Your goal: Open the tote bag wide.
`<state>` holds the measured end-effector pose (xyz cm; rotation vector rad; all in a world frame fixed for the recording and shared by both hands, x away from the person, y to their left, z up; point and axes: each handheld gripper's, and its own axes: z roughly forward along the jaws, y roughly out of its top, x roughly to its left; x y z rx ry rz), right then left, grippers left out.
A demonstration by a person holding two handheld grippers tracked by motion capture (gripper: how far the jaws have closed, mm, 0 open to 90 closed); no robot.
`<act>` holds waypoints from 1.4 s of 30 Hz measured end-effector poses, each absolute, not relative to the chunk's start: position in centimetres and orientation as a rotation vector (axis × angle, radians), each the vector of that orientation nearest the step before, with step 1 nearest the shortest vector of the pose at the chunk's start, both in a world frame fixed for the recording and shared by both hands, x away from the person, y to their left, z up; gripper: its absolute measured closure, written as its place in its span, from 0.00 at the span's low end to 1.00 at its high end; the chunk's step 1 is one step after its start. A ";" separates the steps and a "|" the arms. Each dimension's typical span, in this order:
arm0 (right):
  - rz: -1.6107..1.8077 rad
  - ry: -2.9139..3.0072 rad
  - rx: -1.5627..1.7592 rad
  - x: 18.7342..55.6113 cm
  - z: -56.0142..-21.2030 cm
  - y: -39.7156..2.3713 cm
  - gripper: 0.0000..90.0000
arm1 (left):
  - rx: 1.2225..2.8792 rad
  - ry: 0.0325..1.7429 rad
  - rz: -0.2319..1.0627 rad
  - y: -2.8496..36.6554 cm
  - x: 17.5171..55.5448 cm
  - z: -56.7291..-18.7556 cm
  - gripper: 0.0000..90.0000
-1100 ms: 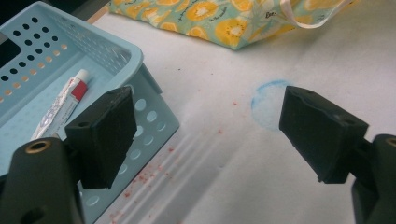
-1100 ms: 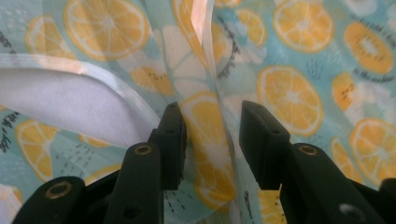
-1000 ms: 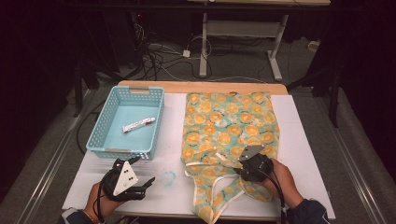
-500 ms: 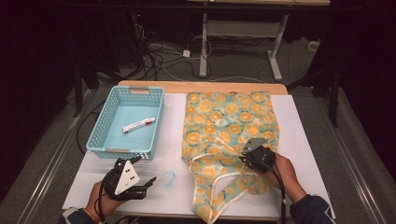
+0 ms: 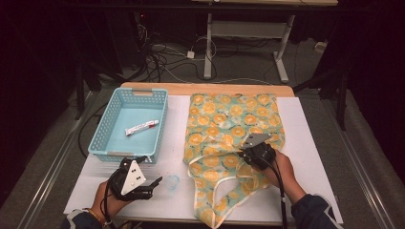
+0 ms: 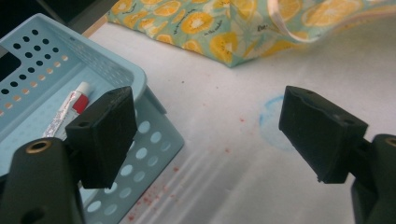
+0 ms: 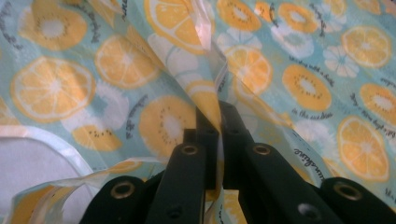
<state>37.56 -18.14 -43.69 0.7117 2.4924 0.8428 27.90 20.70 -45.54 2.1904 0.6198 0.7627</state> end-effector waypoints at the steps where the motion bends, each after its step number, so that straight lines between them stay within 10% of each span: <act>1: 0.850 2.488 0.710 37.7 -43.5 -18.0 1.00 | 2.184 0.618 0.767 20.6 28.1 -45.4 0.21; 28: 1.166 2.060 0.872 38.4 -35.3 -17.1 1.00 | 1.990 0.856 0.951 25.3 31.2 -40.6 0.21; 42: 1.139 2.065 0.867 39.2 -35.0 -16.8 1.00 | 2.234 0.924 0.817 27.4 38.9 -39.9 0.20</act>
